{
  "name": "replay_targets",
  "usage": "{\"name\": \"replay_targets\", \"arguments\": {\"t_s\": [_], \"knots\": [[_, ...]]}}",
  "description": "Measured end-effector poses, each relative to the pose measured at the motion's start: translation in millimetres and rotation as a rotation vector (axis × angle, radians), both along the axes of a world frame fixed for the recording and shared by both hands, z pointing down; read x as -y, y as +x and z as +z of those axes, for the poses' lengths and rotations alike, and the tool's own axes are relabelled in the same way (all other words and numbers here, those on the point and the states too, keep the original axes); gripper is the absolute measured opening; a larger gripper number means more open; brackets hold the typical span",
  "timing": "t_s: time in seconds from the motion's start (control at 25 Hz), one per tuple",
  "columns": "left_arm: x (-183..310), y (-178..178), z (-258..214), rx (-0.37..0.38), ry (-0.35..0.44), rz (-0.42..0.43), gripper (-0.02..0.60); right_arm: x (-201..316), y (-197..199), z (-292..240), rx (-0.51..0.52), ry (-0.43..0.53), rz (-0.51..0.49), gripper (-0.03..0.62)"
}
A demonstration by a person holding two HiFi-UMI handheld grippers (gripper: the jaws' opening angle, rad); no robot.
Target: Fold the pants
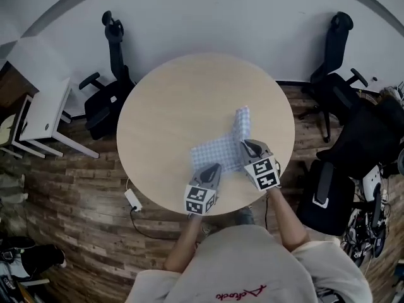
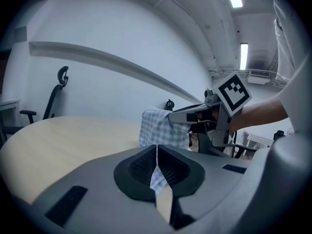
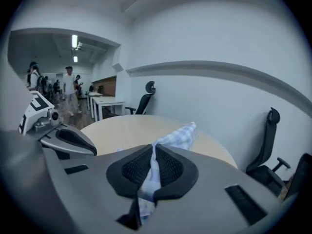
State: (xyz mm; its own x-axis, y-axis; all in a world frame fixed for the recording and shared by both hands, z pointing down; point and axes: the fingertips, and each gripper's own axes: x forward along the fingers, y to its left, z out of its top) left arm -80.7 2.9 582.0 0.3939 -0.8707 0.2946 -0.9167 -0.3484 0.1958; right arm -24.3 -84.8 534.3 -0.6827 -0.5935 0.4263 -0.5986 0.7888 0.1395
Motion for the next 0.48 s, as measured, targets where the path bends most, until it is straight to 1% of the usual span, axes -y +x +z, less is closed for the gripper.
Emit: {"name": "replay_targets", "arguments": {"t_s": [0.08,0.16,0.24,0.32,0.4,0.48], "knots": [[-17,-22,-1,-0.004,0.003,-0.039,0.038,-26,-43,9,-0.047,0.001,-0.069,0.041],[-36,-46,0,-0.006,-0.005,-0.082,0.038,-53,-84,34,-0.098,-0.034,-0.120,0.041],[-54,-72,2,-0.001,-0.018,-0.129,0.037,-76,-118,74,-0.152,-0.105,-0.152,0.043],[-75,-99,9,0.008,-0.033,-0.182,0.037,-105,-142,122,-0.212,-0.214,-0.200,0.051],[-96,-129,16,0.016,-0.049,-0.234,0.037,-137,-161,158,-0.259,-0.298,-0.270,0.134],[-110,-156,21,0.015,-0.059,-0.278,0.037,-158,-175,174,-0.279,-0.327,-0.316,0.153]]}}
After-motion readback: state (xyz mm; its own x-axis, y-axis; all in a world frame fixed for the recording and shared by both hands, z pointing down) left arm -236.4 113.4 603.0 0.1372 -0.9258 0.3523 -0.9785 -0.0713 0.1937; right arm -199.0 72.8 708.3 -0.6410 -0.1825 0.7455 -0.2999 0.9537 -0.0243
